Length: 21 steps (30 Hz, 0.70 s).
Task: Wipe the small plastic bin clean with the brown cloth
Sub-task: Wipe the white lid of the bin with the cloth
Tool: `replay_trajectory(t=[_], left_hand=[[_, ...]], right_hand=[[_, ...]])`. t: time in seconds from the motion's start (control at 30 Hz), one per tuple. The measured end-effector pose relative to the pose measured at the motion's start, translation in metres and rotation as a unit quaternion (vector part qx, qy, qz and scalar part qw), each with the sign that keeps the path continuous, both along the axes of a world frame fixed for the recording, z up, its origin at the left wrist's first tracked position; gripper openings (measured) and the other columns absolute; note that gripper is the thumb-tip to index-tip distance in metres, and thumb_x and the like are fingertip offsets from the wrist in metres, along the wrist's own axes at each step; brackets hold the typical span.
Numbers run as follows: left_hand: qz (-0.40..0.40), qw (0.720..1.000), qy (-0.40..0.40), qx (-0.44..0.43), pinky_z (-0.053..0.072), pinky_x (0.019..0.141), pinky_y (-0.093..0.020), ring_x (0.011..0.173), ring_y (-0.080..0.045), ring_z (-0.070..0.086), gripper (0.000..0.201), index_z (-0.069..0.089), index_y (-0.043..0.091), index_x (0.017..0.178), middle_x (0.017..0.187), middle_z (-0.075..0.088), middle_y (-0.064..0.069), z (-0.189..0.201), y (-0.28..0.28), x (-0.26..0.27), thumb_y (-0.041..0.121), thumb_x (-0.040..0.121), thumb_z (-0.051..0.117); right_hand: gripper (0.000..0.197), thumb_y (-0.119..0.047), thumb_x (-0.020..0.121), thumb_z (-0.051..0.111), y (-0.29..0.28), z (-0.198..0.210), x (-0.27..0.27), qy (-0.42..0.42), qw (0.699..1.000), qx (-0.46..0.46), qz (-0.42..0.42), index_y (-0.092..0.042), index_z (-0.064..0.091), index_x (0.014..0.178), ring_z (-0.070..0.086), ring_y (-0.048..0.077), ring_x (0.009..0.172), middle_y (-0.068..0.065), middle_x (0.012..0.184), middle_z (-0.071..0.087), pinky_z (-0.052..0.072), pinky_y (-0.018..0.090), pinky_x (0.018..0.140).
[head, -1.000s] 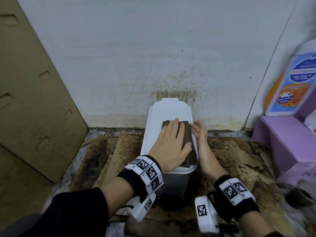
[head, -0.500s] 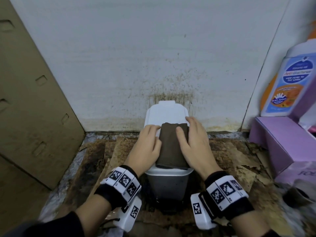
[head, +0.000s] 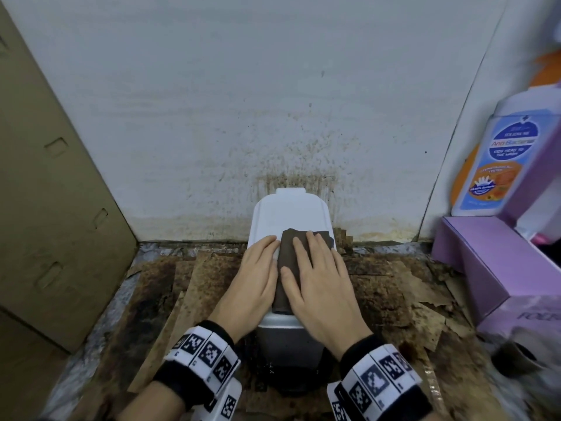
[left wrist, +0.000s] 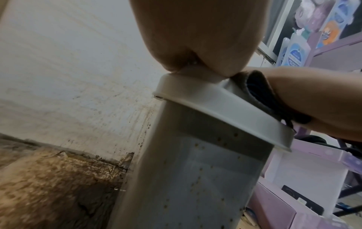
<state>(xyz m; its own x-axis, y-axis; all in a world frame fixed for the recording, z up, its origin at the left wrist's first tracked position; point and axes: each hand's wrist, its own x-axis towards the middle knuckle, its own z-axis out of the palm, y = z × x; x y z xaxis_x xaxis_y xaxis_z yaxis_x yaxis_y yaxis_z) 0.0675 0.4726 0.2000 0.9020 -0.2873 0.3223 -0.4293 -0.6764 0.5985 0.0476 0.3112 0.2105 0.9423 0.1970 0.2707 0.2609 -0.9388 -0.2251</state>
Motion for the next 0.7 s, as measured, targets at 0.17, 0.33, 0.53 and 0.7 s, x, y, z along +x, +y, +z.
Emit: replay_trajectory(t=[0.17,0.33,0.53,0.7], left_hand=[[0.013,1.000,0.006,-0.001,0.007,0.118,-0.006,0.149,0.003,0.017,0.046,0.034,0.012,0.156,0.162,0.027,0.007,-0.002,-0.002,0.000,0.020,0.111,0.031],[0.008,1.000,0.001,0.019,0.005,0.118,-0.006,0.149,0.004,0.015,0.047,0.032,0.012,0.157,0.162,0.026,0.006,-0.001,-0.001,0.001,0.022,0.111,0.031],[0.012,0.999,0.032,-0.001,0.004,0.116,-0.004,0.149,0.010,0.009,0.053,0.028,0.021,0.159,0.162,0.021,0.016,0.001,0.000,0.000,0.040,0.110,0.030],[-0.011,0.998,0.034,0.045,0.012,0.121,-0.017,0.150,0.008,0.007,0.059,0.030,0.042,0.157,0.163,0.014,0.022,0.004,0.007,-0.002,0.062,0.103,0.023]], right_hand=[[0.068,-0.047,0.104,0.017,0.003,-0.002,-0.008,-0.007,1.000,0.006,-0.030,-0.012,0.035,0.159,0.027,0.027,0.155,0.015,0.166,0.032,0.026,0.048,0.125],[0.066,-0.050,0.106,0.021,-0.014,0.003,0.010,0.042,0.998,0.041,-0.008,-0.022,0.011,0.165,0.002,0.017,0.160,0.004,0.174,0.002,0.005,0.039,0.130],[0.066,-0.051,0.108,0.033,-0.042,0.000,0.014,0.145,0.951,0.272,0.029,-0.040,-0.002,0.163,-0.009,0.000,0.156,-0.021,0.169,-0.015,0.006,0.028,0.126],[0.059,-0.051,0.108,0.037,-0.040,-0.015,0.005,0.150,0.880,0.451,-0.002,-0.050,0.010,0.160,0.010,-0.008,0.152,-0.028,0.168,0.005,0.015,0.024,0.123]])
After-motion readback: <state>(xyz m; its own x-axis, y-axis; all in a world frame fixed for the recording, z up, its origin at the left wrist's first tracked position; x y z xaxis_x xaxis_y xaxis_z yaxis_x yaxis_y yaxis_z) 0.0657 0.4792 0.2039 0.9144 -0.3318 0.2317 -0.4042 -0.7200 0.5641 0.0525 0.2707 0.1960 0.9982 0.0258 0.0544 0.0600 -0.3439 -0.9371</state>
